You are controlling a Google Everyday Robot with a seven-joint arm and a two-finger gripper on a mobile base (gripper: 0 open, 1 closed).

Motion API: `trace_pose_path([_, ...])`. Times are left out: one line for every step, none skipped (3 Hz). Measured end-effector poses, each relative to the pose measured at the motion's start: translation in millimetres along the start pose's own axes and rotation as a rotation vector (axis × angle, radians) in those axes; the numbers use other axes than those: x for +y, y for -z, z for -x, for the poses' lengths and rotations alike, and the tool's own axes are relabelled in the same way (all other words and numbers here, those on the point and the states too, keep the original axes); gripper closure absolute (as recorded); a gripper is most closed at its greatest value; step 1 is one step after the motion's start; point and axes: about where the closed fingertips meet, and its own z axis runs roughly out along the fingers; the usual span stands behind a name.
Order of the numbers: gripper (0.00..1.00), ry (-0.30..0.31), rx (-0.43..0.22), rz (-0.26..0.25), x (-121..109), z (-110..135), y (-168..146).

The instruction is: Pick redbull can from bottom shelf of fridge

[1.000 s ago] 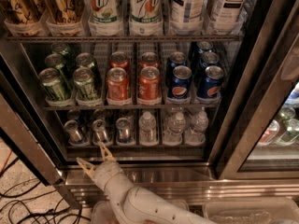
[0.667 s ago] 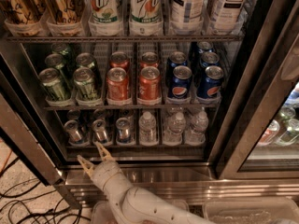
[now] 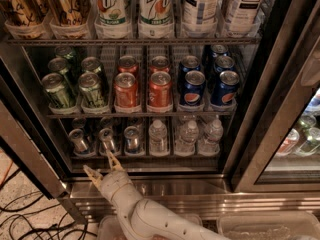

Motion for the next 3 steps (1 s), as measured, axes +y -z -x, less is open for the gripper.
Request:
trace_pose_path([0.35, -0.007, 0.018, 0.016, -3, -4, -10])
trace_pose_path([0.35, -0.008, 0.035, 0.051, 0, -7, -22])
trace_pose_path([0.34, -0.003, 0.037, 0.079, 2, -7, -35])
